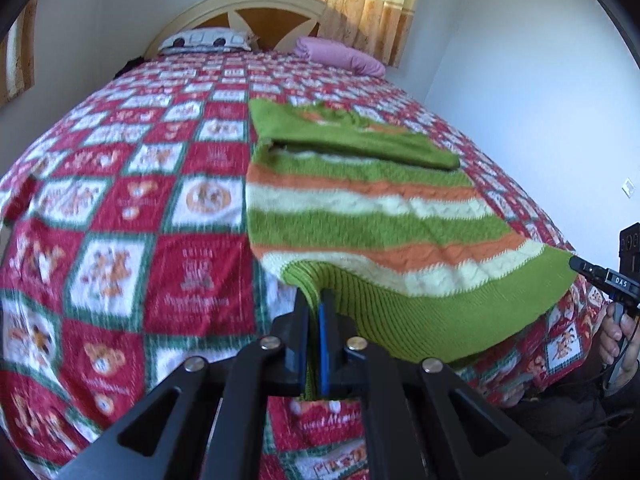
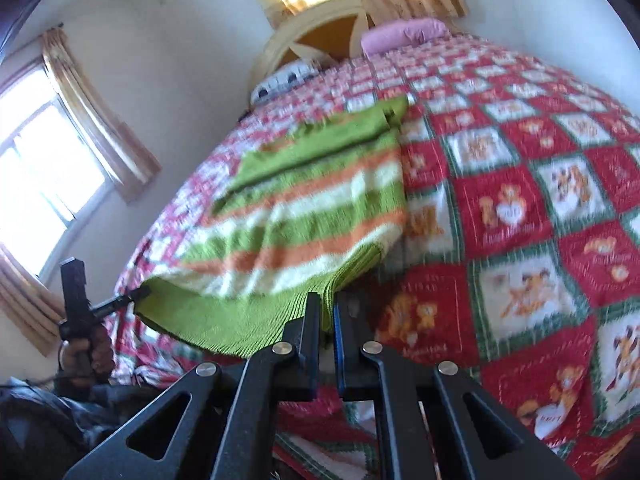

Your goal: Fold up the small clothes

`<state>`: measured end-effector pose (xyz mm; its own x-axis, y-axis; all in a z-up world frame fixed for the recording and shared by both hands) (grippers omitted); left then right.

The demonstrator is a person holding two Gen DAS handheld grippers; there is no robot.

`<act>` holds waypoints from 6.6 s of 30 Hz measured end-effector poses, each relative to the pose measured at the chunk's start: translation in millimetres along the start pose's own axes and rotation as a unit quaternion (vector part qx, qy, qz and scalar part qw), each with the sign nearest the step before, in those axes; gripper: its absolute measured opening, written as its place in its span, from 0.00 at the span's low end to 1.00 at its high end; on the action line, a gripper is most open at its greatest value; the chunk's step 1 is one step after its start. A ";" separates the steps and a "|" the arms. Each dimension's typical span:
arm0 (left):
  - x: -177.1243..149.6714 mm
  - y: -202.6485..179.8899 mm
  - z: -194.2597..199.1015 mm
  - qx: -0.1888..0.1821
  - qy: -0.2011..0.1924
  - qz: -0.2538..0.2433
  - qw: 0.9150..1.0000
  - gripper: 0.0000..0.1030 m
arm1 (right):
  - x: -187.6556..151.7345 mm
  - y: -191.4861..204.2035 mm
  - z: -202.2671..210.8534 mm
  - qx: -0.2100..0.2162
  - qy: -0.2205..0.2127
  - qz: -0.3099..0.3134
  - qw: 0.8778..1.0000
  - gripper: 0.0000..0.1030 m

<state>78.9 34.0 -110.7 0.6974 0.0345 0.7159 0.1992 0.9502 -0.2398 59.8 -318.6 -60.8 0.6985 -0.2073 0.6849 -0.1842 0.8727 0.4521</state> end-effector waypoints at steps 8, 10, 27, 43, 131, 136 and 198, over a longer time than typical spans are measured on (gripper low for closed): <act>49.6 -2.0 0.7 0.004 -0.038 -0.010 0.999 0.05 | 48.2 6.5 4.2 0.001 -0.042 0.004 0.999 0.04; 59.5 -2.5 0.3 0.006 -0.044 -0.013 0.999 0.04 | 60.4 9.5 4.6 0.001 -0.050 0.009 0.999 0.04; 144.1 -0.1 -36.7 0.010 -0.060 -0.019 0.998 0.04 | 182.9 31.5 -13.4 0.001 -0.091 0.057 0.994 0.00; 125.5 12.9 -55.9 -0.015 -0.029 -0.011 0.999 0.04 | -6.0 2.0 -70.4 0.014 0.189 0.006 0.982 0.71; 252.0 80.1 -321.2 0.154 0.036 -0.010 0.987 0.12 | 283.0 -104.5 -357.8 -0.197 0.097 0.076 0.973 0.03; 253.3 76.7 -271.6 0.184 -0.021 -0.003 0.983 0.68 | 280.5 -105.4 -335.5 -0.253 0.085 0.093 0.959 0.39; 108.0 54.7 -209.9 0.157 0.053 -0.026 0.986 1.00 | 133.4 65.7 -302.3 -0.089 0.126 0.201 0.967 0.40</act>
<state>309.6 24.7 -184.1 0.7631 -0.0342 0.6454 0.0259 0.9994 0.0224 349.9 -155.3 -112.5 0.7458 0.2593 0.6137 -0.3693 0.9276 0.0569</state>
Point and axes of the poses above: each gripper's, at about its wrist camera, not at the fingertips, and z roughly against the way its jaws point, y to its left, x to its top, the point moved 3 cm from there along -z, roughly the way its jaws point, and after that the axes turned 3 degrees about -y, right-handed, at the moved point
